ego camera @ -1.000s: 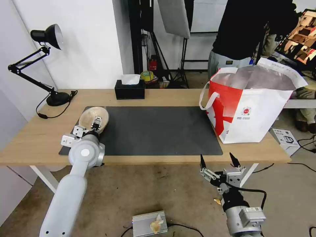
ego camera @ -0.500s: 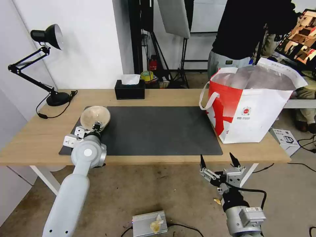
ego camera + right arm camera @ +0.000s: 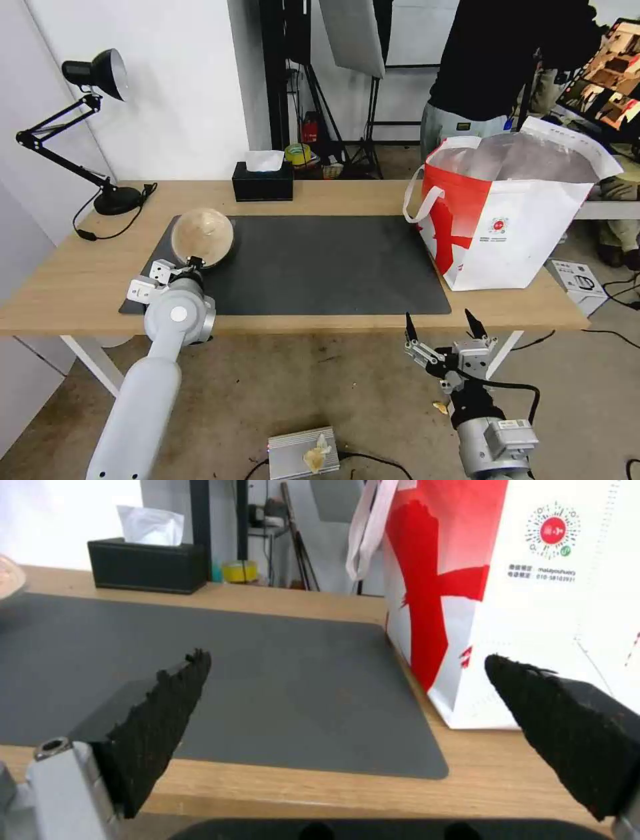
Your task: Pick up the trash from the table and place it into the takeout bag.
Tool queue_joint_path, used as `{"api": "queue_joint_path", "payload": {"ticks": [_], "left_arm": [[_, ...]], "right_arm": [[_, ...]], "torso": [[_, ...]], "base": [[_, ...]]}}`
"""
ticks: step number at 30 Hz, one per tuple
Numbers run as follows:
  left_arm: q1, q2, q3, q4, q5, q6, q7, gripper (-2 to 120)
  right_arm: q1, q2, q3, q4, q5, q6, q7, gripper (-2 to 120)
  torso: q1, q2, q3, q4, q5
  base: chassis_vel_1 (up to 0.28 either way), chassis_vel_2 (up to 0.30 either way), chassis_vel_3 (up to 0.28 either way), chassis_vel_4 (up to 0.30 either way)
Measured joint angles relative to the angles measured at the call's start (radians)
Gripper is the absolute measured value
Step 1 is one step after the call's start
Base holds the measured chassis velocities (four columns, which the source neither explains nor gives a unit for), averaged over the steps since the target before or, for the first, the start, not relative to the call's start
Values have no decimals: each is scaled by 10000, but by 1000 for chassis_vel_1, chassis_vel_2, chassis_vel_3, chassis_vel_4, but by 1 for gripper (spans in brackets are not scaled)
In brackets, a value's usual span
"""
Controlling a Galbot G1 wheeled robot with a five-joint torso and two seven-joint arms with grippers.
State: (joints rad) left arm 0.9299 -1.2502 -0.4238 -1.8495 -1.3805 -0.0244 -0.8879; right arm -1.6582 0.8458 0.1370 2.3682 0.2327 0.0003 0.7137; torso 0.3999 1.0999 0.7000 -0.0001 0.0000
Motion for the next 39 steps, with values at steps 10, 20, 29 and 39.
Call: {"api": "queue_joint_path", "payload": {"ticks": [10,20,29,39], "left_arm": [[17,192,89,-490,-174,4,1,0],[-6,633,592,-740,-120,-38,579,0],[-341,969,1242,-843,-107,-213,1019,0],[-2056,1597,2714,-525,-349,-472,1525,0]], "right_arm": [[0,0,0,0,0,0,0,100],[0,0,1,0,0,0,0,100],[0,0,0,0,0,0,0,100],[0,0,0,0,0,0,0,100]], "torso": [[0,0,0,1,0],[0,0,0,1,0],[0,0,0,2,0],[0,0,1,0,1]], "base": [[0,0,0,0],[0,0,0,0],[0,0,0,0],[0,0,0,0]]}}
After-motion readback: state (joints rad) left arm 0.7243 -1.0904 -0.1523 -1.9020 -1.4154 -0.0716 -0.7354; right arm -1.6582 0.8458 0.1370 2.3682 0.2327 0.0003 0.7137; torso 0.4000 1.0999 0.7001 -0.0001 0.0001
